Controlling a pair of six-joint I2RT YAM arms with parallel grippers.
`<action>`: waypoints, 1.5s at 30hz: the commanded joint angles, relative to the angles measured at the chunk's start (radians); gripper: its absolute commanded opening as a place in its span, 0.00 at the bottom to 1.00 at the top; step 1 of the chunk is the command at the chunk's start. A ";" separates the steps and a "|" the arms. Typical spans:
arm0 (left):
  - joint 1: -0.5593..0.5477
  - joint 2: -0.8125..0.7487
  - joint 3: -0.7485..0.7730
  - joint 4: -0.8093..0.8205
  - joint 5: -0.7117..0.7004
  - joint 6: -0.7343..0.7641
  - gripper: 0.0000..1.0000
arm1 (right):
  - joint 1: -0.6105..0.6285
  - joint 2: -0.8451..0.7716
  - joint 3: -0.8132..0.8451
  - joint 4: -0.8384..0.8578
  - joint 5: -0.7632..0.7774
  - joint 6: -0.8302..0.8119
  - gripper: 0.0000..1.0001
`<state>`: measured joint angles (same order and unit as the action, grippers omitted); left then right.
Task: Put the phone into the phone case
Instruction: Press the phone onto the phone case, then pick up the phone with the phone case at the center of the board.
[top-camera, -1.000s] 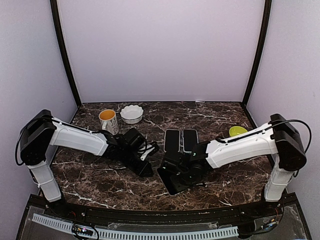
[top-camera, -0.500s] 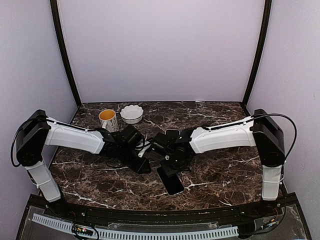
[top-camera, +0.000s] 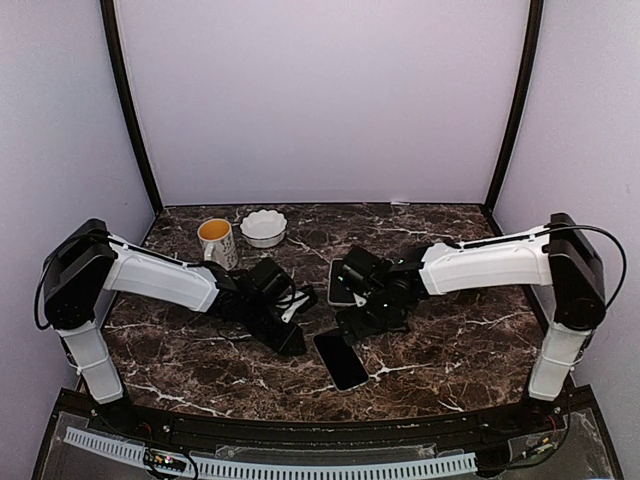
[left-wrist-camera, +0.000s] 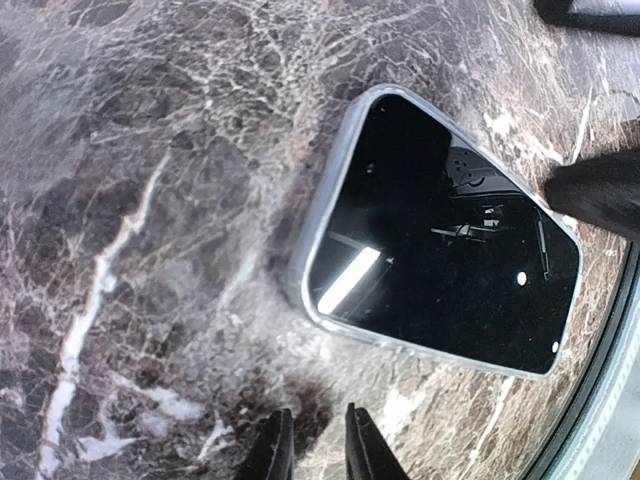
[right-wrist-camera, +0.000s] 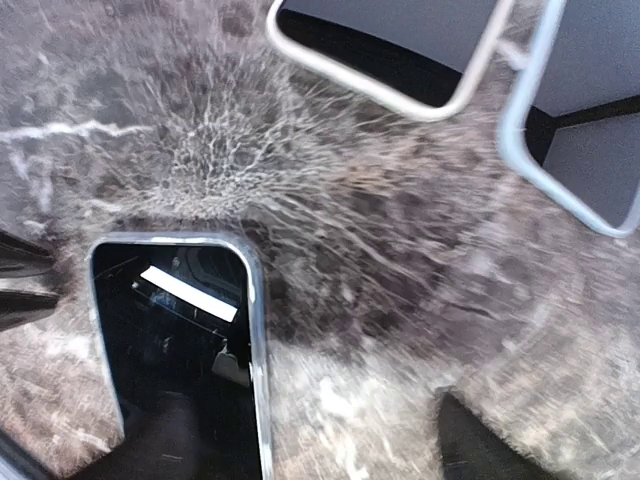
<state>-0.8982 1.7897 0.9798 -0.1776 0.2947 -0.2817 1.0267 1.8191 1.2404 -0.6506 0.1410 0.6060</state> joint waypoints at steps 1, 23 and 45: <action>-0.006 -0.021 0.023 -0.039 -0.003 0.003 0.19 | 0.023 -0.048 -0.023 -0.017 0.031 0.086 0.99; 0.184 -0.356 0.030 -0.248 -0.256 0.024 0.99 | 0.148 0.240 0.151 -0.048 0.039 0.087 0.92; 0.188 -0.476 0.037 -0.318 -0.391 0.152 0.99 | -0.289 -0.025 0.123 -0.005 0.263 -0.041 0.53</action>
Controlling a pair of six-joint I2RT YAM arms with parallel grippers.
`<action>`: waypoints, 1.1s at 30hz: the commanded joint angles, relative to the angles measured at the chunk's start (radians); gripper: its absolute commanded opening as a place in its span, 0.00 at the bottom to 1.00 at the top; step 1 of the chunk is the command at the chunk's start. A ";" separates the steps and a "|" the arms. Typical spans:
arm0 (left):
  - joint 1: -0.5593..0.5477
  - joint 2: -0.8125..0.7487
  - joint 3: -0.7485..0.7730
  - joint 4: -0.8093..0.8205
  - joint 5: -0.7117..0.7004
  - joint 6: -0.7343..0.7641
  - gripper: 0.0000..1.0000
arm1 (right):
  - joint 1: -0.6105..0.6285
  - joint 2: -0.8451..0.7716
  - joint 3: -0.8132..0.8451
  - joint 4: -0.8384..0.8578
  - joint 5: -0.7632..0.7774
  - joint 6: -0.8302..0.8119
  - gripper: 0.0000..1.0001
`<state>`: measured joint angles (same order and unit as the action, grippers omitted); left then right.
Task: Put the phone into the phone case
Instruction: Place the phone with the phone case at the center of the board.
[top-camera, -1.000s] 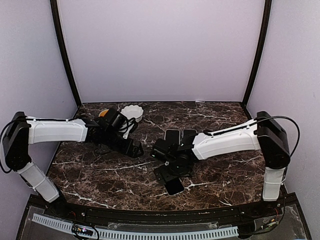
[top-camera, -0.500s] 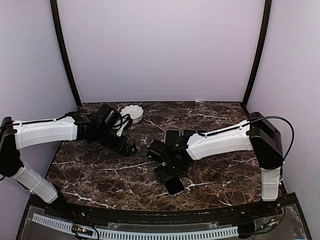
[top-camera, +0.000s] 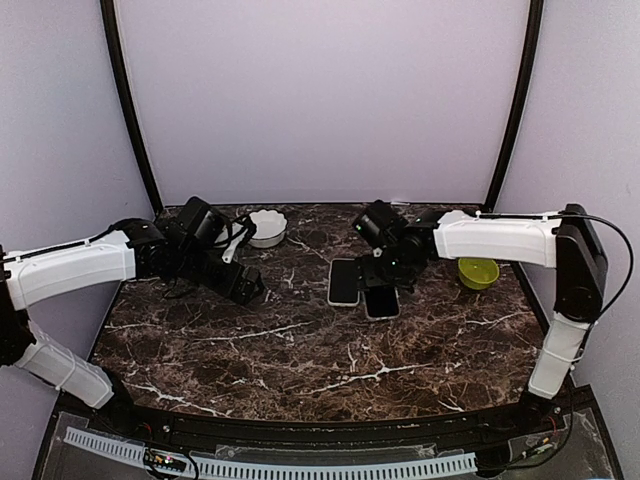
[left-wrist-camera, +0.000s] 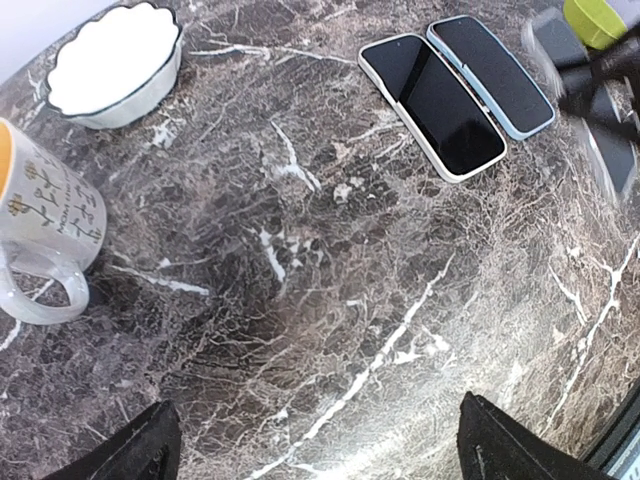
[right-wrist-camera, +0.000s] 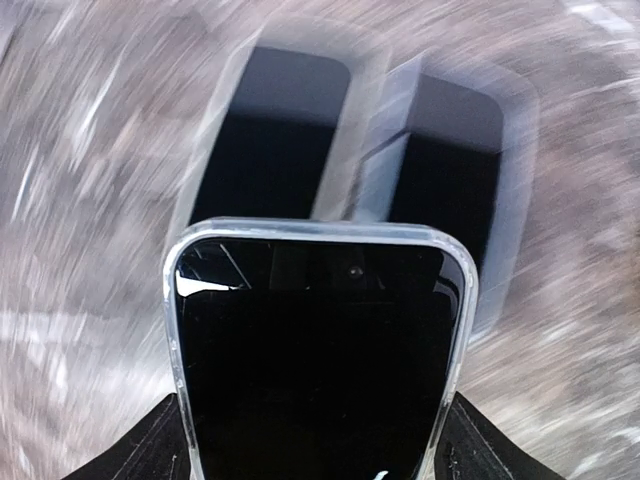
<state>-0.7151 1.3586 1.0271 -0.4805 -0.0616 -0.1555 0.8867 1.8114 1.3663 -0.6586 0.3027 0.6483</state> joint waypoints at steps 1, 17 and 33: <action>0.005 -0.046 -0.010 -0.016 -0.037 0.028 0.99 | -0.191 -0.005 0.001 0.008 0.099 -0.103 0.53; 0.006 -0.002 -0.008 -0.027 -0.042 0.034 0.99 | -0.413 0.199 0.044 0.076 -0.034 -0.221 0.51; 0.007 0.016 -0.007 -0.030 -0.044 0.035 0.99 | -0.459 0.277 0.098 0.096 -0.104 -0.211 0.53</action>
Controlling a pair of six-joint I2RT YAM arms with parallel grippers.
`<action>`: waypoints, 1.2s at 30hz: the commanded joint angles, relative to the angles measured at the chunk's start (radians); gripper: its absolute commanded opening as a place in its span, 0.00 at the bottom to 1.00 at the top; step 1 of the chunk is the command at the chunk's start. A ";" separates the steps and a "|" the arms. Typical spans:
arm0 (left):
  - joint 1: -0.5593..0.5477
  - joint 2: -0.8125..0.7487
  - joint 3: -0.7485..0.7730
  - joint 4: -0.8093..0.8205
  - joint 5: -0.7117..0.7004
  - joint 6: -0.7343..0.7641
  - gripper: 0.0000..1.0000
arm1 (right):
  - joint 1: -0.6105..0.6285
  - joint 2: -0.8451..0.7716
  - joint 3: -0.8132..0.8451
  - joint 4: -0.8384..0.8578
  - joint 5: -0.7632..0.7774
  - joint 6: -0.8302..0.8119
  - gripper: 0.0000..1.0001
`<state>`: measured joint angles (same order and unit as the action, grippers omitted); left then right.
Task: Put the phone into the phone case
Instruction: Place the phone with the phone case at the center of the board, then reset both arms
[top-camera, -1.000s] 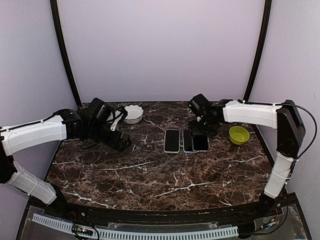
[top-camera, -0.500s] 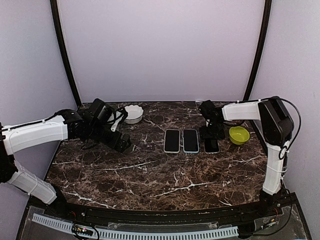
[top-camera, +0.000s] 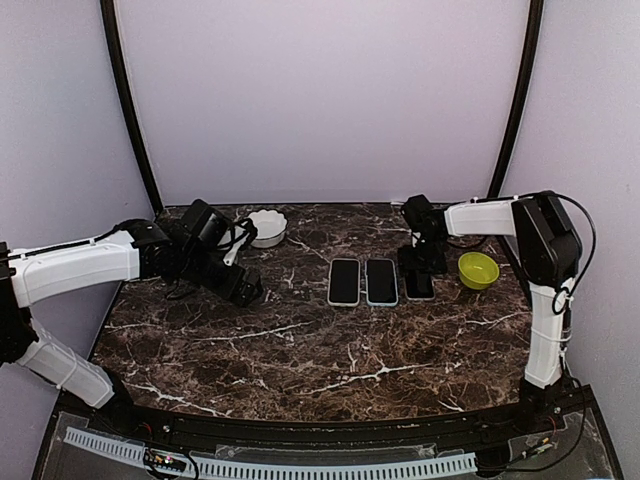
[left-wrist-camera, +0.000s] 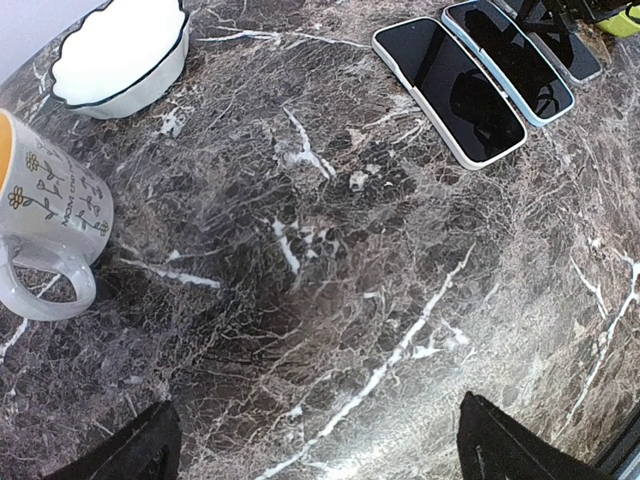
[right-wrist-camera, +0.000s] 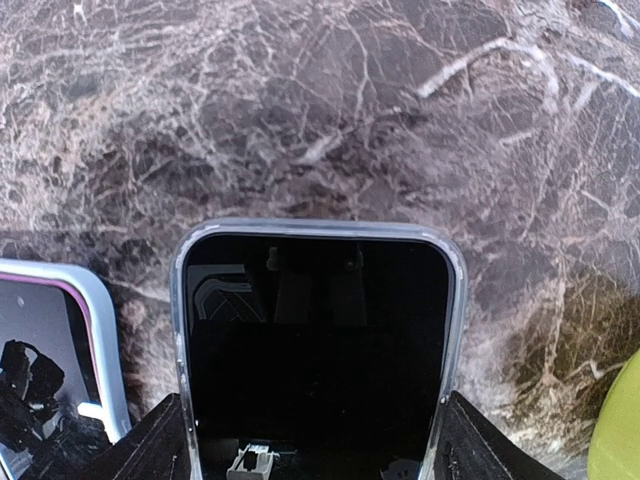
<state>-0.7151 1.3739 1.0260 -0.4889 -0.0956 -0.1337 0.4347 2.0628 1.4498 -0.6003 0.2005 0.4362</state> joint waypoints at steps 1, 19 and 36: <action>0.006 0.001 -0.006 -0.022 -0.010 0.014 0.99 | -0.007 0.023 0.009 0.038 -0.006 -0.001 0.57; 0.013 -0.055 -0.022 0.035 -0.035 0.017 0.99 | 0.001 -0.208 -0.022 0.036 -0.074 -0.069 0.98; 0.163 -0.186 -0.027 0.186 -0.323 -0.046 0.99 | -0.066 -0.876 -0.596 0.703 0.078 -0.254 0.99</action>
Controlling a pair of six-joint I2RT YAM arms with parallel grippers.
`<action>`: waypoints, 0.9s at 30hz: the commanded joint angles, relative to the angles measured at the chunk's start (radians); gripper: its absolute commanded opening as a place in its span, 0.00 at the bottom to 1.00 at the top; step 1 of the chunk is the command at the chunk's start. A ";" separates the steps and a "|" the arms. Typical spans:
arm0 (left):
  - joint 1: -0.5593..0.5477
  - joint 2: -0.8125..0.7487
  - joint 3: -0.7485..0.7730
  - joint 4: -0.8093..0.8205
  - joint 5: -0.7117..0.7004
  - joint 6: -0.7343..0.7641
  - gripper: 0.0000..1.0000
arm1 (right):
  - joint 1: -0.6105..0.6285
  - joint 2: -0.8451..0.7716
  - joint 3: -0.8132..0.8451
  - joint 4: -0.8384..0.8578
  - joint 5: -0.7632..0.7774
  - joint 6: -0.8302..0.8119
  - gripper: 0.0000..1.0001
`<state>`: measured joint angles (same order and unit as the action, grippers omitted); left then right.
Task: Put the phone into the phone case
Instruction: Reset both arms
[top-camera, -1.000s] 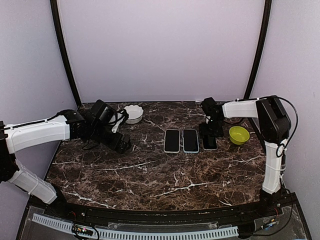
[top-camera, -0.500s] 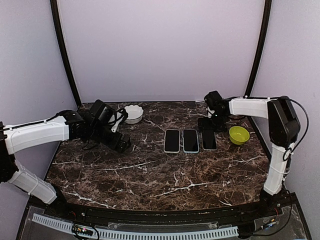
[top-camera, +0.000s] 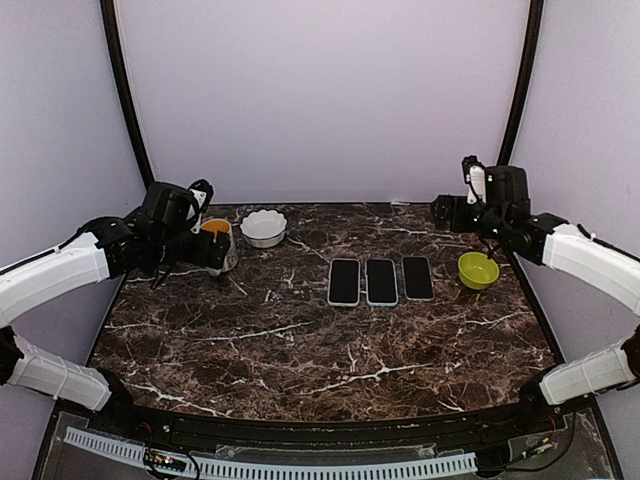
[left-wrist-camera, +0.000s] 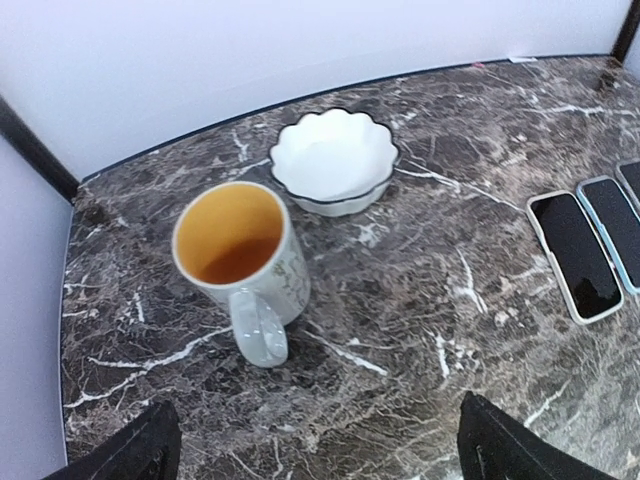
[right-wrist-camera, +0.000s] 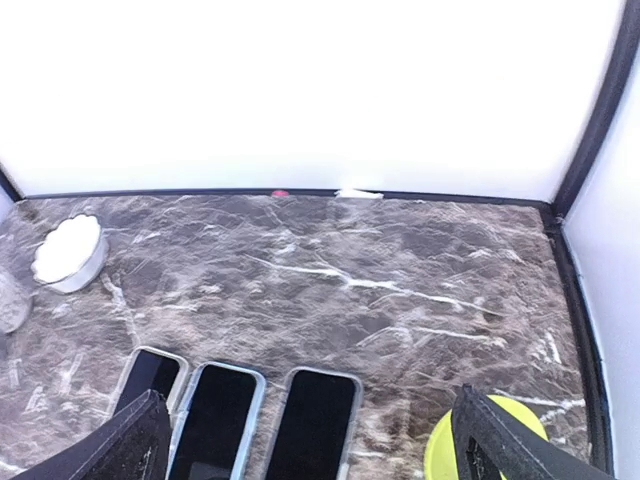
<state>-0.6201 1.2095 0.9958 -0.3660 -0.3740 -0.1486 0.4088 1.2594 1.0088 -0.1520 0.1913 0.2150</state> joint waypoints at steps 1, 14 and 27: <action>0.096 -0.031 -0.012 0.082 -0.048 -0.038 0.99 | -0.060 -0.104 -0.207 0.316 0.106 -0.030 0.99; 0.195 -0.291 -0.488 0.962 -0.230 0.257 0.99 | -0.188 -0.322 -0.581 0.757 0.162 -0.102 0.99; 0.214 -0.270 -0.674 1.322 -0.130 0.397 0.99 | -0.188 -0.327 -0.731 0.942 0.079 -0.182 0.99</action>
<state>-0.4164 0.9356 0.3569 0.7486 -0.5602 0.2050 0.2260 0.9337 0.2836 0.6971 0.2913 0.0673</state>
